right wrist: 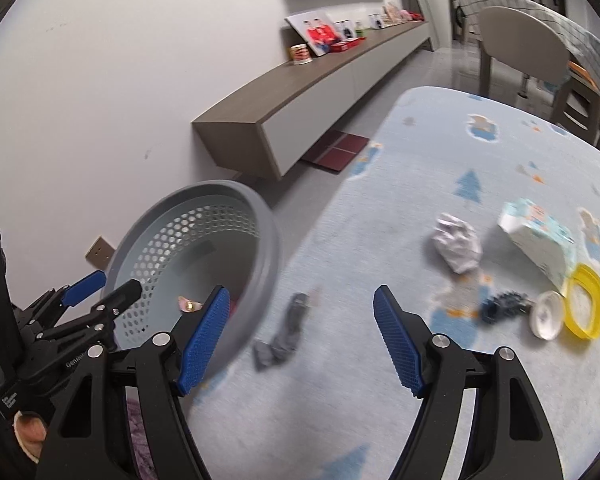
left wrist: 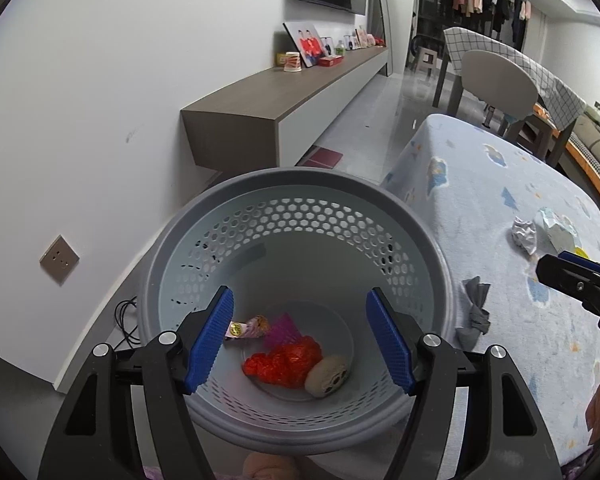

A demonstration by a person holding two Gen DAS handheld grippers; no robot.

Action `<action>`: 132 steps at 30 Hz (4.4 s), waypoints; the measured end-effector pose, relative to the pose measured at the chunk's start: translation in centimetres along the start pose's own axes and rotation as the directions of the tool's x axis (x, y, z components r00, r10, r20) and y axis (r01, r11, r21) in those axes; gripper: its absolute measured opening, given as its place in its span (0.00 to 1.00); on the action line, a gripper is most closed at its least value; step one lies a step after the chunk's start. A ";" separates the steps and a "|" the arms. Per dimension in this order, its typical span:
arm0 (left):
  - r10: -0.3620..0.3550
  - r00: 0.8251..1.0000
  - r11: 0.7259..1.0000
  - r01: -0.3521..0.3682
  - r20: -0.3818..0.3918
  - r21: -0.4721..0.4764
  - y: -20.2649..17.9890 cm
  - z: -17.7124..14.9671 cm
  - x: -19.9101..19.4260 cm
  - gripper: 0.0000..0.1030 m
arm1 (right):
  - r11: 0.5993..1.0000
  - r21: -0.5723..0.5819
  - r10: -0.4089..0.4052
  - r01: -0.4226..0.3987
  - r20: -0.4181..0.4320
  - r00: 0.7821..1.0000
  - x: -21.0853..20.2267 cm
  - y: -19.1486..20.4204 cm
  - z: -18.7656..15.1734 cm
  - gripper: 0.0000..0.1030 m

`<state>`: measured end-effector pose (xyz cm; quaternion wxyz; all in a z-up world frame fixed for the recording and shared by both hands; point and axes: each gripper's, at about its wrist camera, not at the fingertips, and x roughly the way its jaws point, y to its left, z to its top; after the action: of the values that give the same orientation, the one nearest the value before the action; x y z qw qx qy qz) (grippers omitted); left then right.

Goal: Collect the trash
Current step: 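Move both grippers back toward the grey cloth on the table, then grasp the grey cloth with the left gripper and lift it, then grasp the yellow lid with the right gripper while the left gripper holds the grey cloth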

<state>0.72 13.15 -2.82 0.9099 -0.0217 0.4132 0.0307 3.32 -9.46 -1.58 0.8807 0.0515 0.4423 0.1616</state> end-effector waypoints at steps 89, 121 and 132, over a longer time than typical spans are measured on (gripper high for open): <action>-0.215 0.975 0.908 0.220 -0.055 0.355 -20.8 -3.7 1.6 0.26 | 0.909 0.387 -0.180 0.154 0.030 0.983 -8.9 -17.1 -10.6 0.69; -0.249 0.967 0.913 0.254 -0.054 0.321 -19.7 -3.0 1.6 0.26 | 0.894 0.299 -0.324 0.335 -0.088 0.942 0.0 -21.7 -3.0 0.69; -0.238 0.970 0.917 0.243 -0.057 0.315 -19.2 -3.2 1.8 0.26 | 0.883 0.310 -0.347 0.352 -0.075 0.935 0.3 -22.1 -2.5 0.64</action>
<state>0.92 -6.19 -6.06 0.8945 0.0749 0.4150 -0.1488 6.81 -30.29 -8.44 0.8716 0.1108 0.4720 -0.0725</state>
